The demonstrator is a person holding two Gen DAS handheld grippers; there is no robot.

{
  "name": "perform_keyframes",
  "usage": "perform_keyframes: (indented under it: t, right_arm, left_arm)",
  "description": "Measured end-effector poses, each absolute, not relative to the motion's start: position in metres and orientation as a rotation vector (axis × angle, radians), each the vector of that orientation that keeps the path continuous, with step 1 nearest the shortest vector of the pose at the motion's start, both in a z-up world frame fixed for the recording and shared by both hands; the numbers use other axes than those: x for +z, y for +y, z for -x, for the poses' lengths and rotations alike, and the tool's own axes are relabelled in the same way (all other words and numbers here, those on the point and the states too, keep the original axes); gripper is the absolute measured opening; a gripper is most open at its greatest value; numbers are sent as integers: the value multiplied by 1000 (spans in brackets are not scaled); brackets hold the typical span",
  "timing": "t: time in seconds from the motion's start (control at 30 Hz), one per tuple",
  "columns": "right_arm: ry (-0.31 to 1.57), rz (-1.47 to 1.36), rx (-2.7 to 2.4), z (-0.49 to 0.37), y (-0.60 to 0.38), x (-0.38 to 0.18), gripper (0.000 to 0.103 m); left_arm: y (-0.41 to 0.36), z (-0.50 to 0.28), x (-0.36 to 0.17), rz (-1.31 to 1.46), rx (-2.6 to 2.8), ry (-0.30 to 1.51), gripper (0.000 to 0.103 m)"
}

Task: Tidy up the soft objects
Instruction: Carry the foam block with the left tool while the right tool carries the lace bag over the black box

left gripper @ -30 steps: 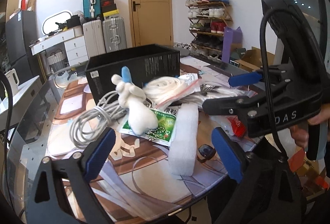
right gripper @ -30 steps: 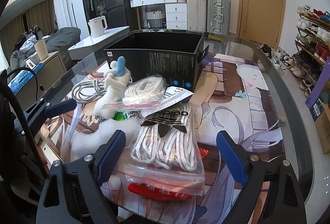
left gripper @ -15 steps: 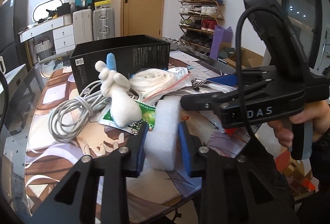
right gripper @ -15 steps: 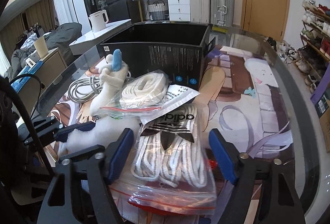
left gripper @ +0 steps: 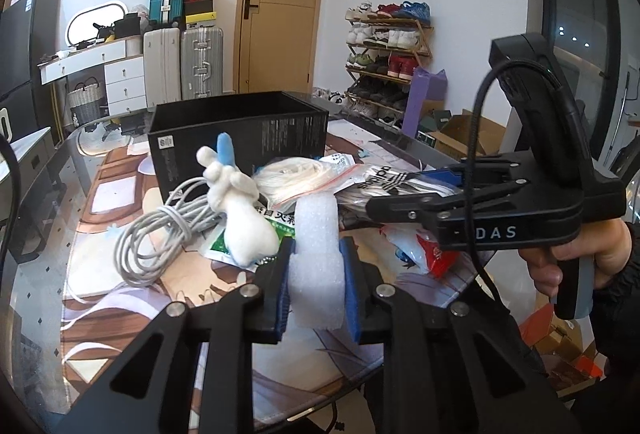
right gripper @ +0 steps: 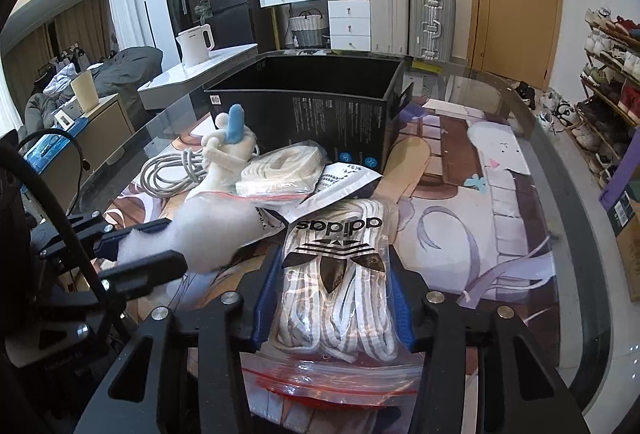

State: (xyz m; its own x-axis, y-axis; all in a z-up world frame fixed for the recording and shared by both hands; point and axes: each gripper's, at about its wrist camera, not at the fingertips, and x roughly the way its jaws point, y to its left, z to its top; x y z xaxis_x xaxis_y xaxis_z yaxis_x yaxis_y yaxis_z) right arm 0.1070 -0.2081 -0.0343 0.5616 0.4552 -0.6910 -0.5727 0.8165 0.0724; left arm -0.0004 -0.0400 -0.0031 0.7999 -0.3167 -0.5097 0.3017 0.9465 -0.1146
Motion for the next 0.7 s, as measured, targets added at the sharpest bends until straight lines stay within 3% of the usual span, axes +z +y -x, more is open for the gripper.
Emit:
perform_keyframes:
  t: [0.7]
  right_arm:
    - [613, 123, 598, -78, -229, 12, 48]
  left_arm:
    - [-7, 33, 30, 77, -275, 452, 20]
